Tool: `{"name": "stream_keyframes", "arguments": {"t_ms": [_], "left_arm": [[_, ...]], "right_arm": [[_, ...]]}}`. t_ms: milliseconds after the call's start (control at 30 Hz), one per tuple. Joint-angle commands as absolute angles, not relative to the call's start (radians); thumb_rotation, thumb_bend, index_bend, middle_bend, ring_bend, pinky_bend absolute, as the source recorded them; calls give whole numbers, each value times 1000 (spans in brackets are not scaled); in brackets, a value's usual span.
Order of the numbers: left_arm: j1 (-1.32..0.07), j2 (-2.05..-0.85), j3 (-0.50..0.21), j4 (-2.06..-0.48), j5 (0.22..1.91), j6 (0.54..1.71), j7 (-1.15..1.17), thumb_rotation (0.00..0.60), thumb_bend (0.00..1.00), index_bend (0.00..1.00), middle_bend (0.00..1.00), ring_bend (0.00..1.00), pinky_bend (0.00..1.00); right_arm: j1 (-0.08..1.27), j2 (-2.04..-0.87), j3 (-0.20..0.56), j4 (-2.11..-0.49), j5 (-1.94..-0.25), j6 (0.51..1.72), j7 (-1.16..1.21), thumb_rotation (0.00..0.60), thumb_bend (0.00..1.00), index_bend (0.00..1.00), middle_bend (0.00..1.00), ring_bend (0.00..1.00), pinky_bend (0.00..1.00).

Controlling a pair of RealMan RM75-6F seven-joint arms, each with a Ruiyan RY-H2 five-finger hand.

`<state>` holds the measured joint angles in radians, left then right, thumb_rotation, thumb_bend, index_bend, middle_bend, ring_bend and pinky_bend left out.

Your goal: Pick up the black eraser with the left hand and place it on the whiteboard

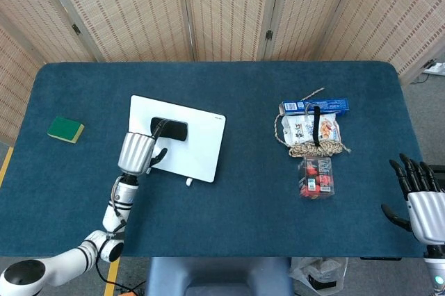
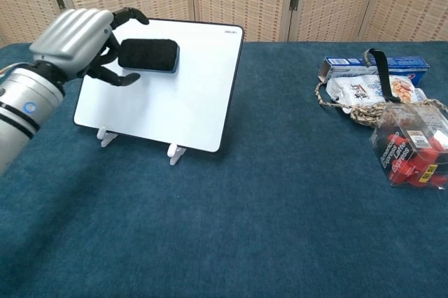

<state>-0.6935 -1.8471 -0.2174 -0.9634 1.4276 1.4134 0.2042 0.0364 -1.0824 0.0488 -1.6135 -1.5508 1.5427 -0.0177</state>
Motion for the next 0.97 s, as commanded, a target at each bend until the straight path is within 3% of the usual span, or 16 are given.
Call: {"name": "stream_keyframes", "arguments": {"t_ms": [33,133,200,400,567,667,800,967], "left_arm": [[-491,-1529,-50,-1413,1423,1460,398,600,238,187,1000,957,1000],[-385,-1326,41,-1676,1398,1498,464,600,232,168,1000,843,997],[-318,-1255,85,-1736,1422,1564,441,600,232,142,987,750,948],[-119,-1227,179,-1641,1509,1755,277,600,233,103,744,486,707],[-29,-1283,125,-1623,1483,1878,446,600,231,81,408,234,459],[-19,-1282,108,-1629,1466,1857,434,600,230,48,228,107,316],[-31,-1240,85,-1655,1419,1770,386,600,229,17,131,51,274],[-35,-1211,57,-1669,1396,1723,353,600,228,15,123,50,274]], "right_arm": [[35,-1087,49,-1615,-1552,1547,-27,600,267,0,0,0,0],[38,-1093,51,-1619,-1547,1540,-46,600,267,0,0,0,0],[41,-1097,52,-1623,-1542,1532,-61,600,268,0,0,0,0],[56,-1115,55,-1633,-1524,1500,-116,600,267,0,0,0,0],[66,-1122,58,-1637,-1510,1481,-140,600,268,0,0,0,0],[68,-1122,61,-1637,-1503,1477,-141,600,267,0,0,0,0],[59,-1118,57,-1638,-1506,1490,-133,600,267,0,0,0,0],[44,-1119,56,-1638,-1506,1514,-129,600,268,0,0,0,0]]}}
